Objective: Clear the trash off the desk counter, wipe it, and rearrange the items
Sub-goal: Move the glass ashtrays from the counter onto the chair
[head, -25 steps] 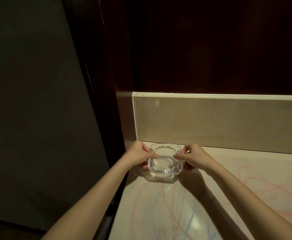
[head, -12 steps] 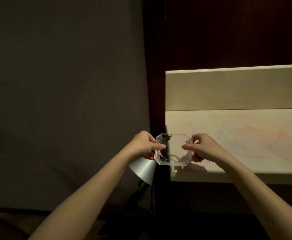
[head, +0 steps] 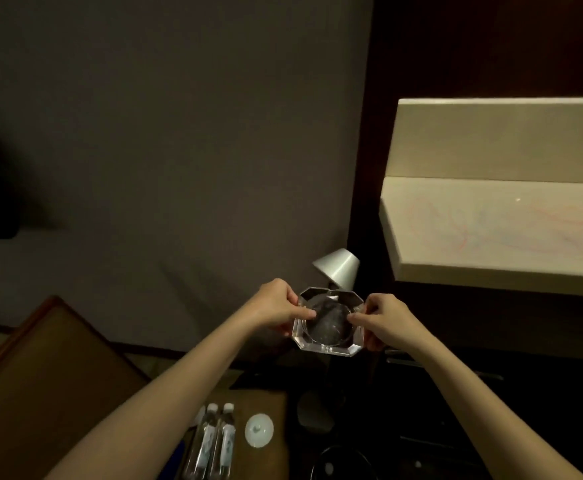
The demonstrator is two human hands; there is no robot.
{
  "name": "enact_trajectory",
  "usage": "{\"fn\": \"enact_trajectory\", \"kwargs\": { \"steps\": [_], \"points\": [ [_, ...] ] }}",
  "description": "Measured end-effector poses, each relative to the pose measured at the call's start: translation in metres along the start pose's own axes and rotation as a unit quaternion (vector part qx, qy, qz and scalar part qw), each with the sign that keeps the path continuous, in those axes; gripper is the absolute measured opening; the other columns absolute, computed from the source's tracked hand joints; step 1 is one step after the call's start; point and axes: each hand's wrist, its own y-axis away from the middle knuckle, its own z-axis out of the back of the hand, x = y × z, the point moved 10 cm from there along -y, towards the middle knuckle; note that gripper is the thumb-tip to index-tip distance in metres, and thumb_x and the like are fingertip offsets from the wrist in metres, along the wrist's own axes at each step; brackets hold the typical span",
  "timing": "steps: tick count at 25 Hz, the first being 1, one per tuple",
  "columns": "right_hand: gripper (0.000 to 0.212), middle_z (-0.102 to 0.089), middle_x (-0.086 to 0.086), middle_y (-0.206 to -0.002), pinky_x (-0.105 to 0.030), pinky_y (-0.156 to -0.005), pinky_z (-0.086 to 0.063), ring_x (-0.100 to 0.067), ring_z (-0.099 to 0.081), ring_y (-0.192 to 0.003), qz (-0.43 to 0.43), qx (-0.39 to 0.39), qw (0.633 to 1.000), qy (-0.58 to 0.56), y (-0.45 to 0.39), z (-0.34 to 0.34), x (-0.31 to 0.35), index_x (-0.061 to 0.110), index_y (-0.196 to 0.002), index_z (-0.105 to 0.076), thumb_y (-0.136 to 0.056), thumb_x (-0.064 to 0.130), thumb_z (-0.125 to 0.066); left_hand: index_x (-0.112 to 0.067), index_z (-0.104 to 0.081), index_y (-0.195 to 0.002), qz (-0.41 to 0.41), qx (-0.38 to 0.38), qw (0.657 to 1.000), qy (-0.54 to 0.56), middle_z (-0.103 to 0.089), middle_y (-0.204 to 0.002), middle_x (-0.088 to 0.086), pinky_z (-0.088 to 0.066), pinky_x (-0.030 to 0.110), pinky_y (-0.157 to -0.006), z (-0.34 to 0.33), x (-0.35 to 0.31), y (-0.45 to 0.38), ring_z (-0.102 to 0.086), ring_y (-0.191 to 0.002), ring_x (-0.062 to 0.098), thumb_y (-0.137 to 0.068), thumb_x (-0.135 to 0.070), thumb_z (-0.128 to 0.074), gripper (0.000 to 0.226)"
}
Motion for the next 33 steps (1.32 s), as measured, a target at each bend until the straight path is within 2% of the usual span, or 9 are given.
{"fn": "enact_trajectory", "kwargs": {
  "steps": [3, 10, 15, 19, 23, 25, 28, 31, 33],
  "points": [
    [0.021, -0.062, -0.006, -0.054, -0.022, -0.041, -0.046, -0.013, -0.059, -0.04, 0.001, 0.047, 0.999, 0.001, 0.006, -0.049, -0.011, 0.008, -0.073, -0.052, -0.086, 0.016, -0.068, -0.005, -0.061, -0.086, 0.053, -0.017, 0.998, 0.029, -0.064, -0.075, 0.016, -0.052, 0.024, -0.049, -0.005, 0.053, 0.025, -0.062, -0.051, 0.016, -0.079, -0.025, -0.078, 0.027],
    [0.019, -0.066, -0.01, -0.058, -0.029, -0.049, -0.051, -0.018, -0.063, -0.045, -0.038, 0.141, 0.989, 0.028, 0.028, -0.183, -0.072, 0.008, -0.079, -0.053, -0.089, 0.02, -0.064, -0.005, -0.06, -0.082, 0.149, -0.008, 0.989, 0.011, -0.072, -0.084, 0.022, -0.053, 0.025, -0.051, -0.045, 0.191, 0.065, -0.063, -0.053, 0.017, -0.081, -0.026, -0.076, 0.027],
    [0.019, -0.066, -0.007, -0.068, -0.031, -0.053, -0.052, -0.017, -0.064, -0.054, -0.085, 0.177, 0.979, 0.058, 0.027, -0.255, -0.123, 0.012, -0.081, -0.052, -0.089, 0.024, -0.063, -0.012, -0.051, -0.078, 0.183, 0.026, 0.983, 0.017, -0.063, -0.063, 0.006, -0.051, 0.025, -0.048, -0.086, 0.277, 0.06, -0.06, -0.047, 0.011, -0.084, -0.024, -0.073, 0.025],
    [0.019, -0.064, -0.004, -0.064, -0.028, -0.05, -0.052, -0.014, -0.062, -0.049, -0.138, 0.203, 0.968, 0.062, 0.016, -0.322, -0.186, 0.015, -0.078, -0.05, -0.091, 0.024, -0.061, -0.012, -0.053, -0.079, 0.212, 0.051, 0.976, 0.017, -0.063, -0.067, 0.007, -0.053, 0.025, -0.05, -0.13, 0.351, 0.04, -0.059, -0.05, 0.013, -0.085, -0.022, -0.071, 0.022],
    [0.021, -0.069, -0.008, -0.063, -0.039, -0.065, -0.06, -0.022, -0.069, -0.057, -0.17, 0.215, 0.957, 0.092, 0.003, -0.395, -0.261, 0.014, -0.071, -0.054, -0.09, 0.023, -0.059, -0.01, -0.056, -0.082, 0.252, 0.073, 0.965, 0.002, -0.065, -0.075, 0.011, -0.058, 0.04, -0.071, -0.181, 0.437, 0.022, -0.064, -0.064, 0.022, -0.086, -0.019, -0.07, 0.017],
    [0.022, -0.07, -0.008, -0.065, -0.04, -0.066, -0.059, -0.024, -0.069, -0.061, -0.183, 0.216, 0.954, 0.101, -0.006, -0.43, -0.299, 0.015, -0.07, -0.055, -0.089, 0.027, -0.059, -0.009, -0.058, -0.083, 0.263, 0.076, 0.962, 0.0, -0.066, -0.077, 0.012, -0.058, 0.037, -0.067, -0.209, 0.479, 0.01, -0.063, -0.061, 0.02, -0.085, -0.018, -0.07, 0.016],
    [0.019, -0.069, -0.006, -0.071, -0.041, -0.071, -0.058, -0.024, -0.068, -0.067, -0.189, 0.23, 0.946, 0.131, -0.017, -0.475, -0.349, 0.014, -0.083, -0.057, -0.089, 0.032, -0.058, -0.014, -0.051, -0.078, 0.282, 0.07, 0.957, -0.001, -0.06, -0.071, 0.007, -0.047, 0.023, -0.046, -0.246, 0.535, -0.002, -0.056, -0.051, 0.013, -0.085, -0.015, -0.071, 0.021],
    [0.015, -0.07, -0.008, -0.081, -0.037, -0.074, -0.056, -0.024, -0.068, -0.072, -0.203, 0.236, 0.939, 0.146, -0.025, -0.511, -0.393, 0.017, -0.086, -0.056, -0.09, 0.032, -0.058, -0.013, -0.052, -0.071, 0.289, 0.077, 0.954, 0.001, -0.058, -0.063, 0.007, -0.047, 0.027, -0.051, -0.279, 0.577, -0.012, -0.054, -0.048, 0.014, -0.084, -0.014, -0.072, 0.024],
    [0.013, -0.068, -0.005, -0.075, -0.033, -0.069, -0.056, -0.018, -0.067, -0.063, -0.215, 0.243, 0.934, 0.148, -0.025, -0.526, -0.408, 0.019, -0.087, -0.054, -0.092, 0.03, -0.058, -0.013, -0.052, -0.07, 0.292, 0.084, 0.953, -0.011, -0.059, -0.063, 0.007, -0.049, 0.032, -0.058, -0.29, 0.594, -0.016, -0.056, -0.052, 0.015, -0.084, -0.015, -0.072, 0.025]
  ]
}}
